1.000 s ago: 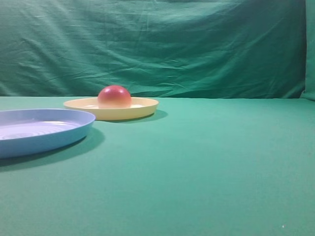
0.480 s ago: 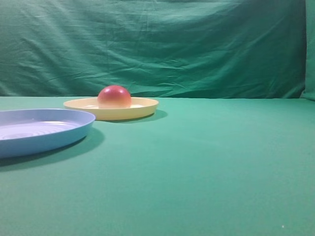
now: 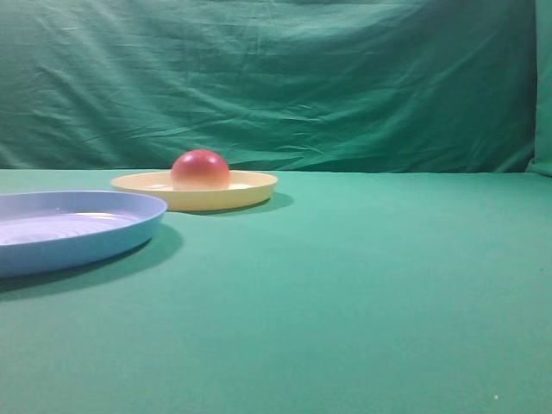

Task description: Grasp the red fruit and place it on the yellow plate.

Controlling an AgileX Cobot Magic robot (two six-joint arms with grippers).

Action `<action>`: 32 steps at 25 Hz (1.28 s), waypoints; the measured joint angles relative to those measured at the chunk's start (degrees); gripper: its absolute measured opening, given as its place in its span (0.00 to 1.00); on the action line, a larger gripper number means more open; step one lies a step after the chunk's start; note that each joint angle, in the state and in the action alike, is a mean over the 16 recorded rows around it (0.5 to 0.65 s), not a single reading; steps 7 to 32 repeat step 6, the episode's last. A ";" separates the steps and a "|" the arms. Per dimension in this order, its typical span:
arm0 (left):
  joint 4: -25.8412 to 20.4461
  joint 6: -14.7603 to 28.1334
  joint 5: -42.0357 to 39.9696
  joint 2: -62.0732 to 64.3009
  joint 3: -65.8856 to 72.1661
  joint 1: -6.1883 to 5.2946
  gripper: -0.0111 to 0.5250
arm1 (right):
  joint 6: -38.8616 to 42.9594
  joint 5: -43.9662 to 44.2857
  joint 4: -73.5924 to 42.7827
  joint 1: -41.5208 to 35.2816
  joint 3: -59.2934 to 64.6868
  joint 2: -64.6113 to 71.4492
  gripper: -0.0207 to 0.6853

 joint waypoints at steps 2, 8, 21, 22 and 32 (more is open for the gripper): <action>0.00 0.00 0.00 0.00 0.00 0.00 0.31 | 0.00 0.00 0.00 0.00 0.00 0.00 0.03; 0.00 0.00 0.00 0.00 0.00 0.00 0.31 | 0.00 0.00 0.00 0.00 0.00 0.00 0.03; 0.00 0.00 0.00 0.00 0.00 0.00 0.31 | 0.00 0.00 0.00 0.00 0.00 0.00 0.03; 0.00 0.00 0.00 0.00 0.00 0.00 0.31 | 0.00 0.00 0.00 0.00 0.00 0.00 0.03; 0.00 0.00 0.00 0.00 0.00 0.00 0.31 | 0.00 0.00 0.00 0.00 0.00 0.00 0.03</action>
